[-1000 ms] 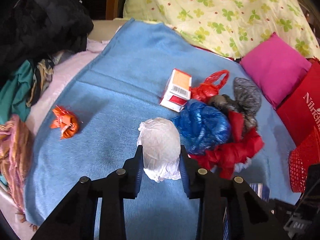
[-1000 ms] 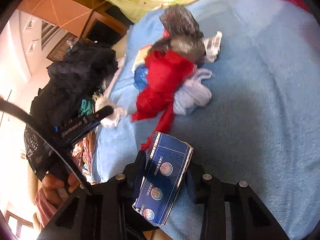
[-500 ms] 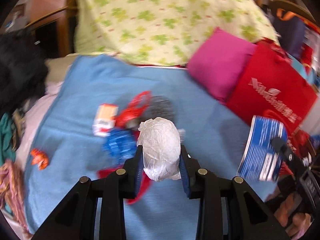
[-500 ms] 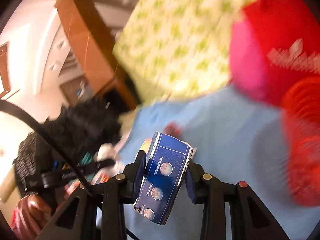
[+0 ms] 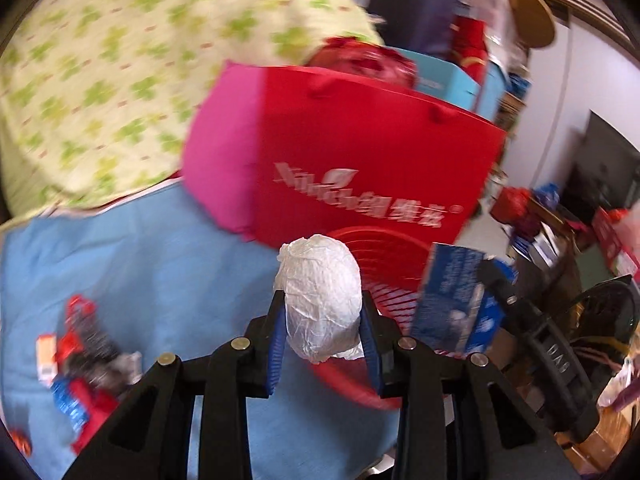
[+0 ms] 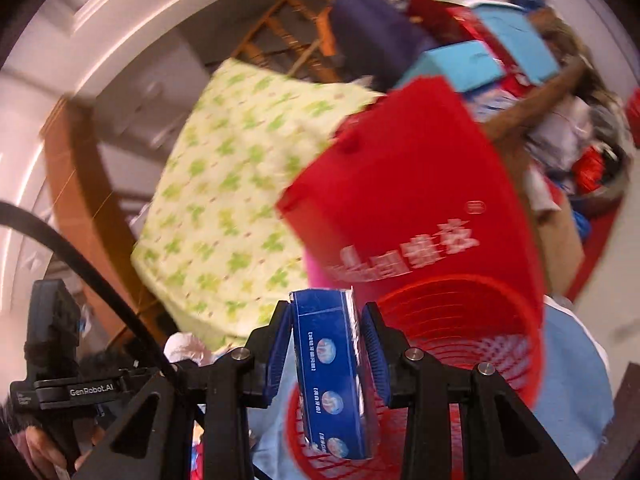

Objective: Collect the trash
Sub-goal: 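Carry both items over the red mesh basket and open both tools, then move both open tools back over the trash pile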

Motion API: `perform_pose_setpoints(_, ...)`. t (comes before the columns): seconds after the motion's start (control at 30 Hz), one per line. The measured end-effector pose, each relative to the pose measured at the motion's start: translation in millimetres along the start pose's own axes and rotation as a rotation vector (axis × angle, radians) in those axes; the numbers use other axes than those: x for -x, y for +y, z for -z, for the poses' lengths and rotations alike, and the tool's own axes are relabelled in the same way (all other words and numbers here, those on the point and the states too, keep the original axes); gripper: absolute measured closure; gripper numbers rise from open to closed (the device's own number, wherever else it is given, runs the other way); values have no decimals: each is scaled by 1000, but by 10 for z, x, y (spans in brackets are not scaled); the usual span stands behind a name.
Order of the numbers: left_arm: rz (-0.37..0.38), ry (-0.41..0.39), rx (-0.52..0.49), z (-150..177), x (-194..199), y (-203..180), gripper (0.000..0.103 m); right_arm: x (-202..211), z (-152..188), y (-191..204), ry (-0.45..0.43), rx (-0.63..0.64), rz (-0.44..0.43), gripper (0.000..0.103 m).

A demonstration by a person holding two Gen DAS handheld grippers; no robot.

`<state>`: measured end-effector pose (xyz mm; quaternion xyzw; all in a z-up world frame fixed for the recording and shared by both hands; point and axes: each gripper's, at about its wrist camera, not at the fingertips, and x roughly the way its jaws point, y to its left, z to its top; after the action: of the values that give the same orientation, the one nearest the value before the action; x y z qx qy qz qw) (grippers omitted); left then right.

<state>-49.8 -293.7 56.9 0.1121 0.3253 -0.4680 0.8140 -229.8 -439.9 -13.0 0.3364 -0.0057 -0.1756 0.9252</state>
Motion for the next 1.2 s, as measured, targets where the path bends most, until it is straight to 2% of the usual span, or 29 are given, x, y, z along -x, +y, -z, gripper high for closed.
perform_pose_setpoints(0.07,19,15,-14,-35,-148,-142,64,25,-55,-147,1,-37,26,64)
perform_pose_setpoints(0.13,21,39,-26,-49,-317,-257,49,30,-78,-259,10,-70,38,62)
perform_pose_setpoints(0.17,9,48,-35,-40,-383,-310,38,24,-74,-294,15,-87,50,62)
perform_pose_setpoints(0.2,-12,52,-44,-22,-429,-353,35,4,-63,-331,22,-106,59,53)
perform_pose_setpoints(0.23,-26,54,-52,-8,-441,-397,35,-26,-78,-375,31,-129,61,31)
perform_pose_setpoints(0.27,-41,61,-63,5,-468,-423,35,-20,-59,-468,38,-144,62,22)
perform_pose_setpoints(0.3,-60,66,-74,28,-474,-437,35,-24,-70,-498,41,-167,67,19)
perform_pose_setpoints(0.47,-173,61,-87,100,-366,-354,34,35,-54,-427,16,-125,29,19)
perform_pose_setpoints(0.7,-432,4,-82,262,187,-54,31,105,31,-35,-24,-24,-73,19)
perform_pose_setpoints(0.9,-636,-15,-68,524,687,336,31,64,221,423,-18,84,-168,19)
perform_pose_setpoints(1.03,-726,-18,-31,685,947,555,31,-11,381,721,5,148,-224,19)
perform_pose_setpoints(1.2,-787,-15,29,890,1238,837,30,-239,662,1073,88,210,-263,19)
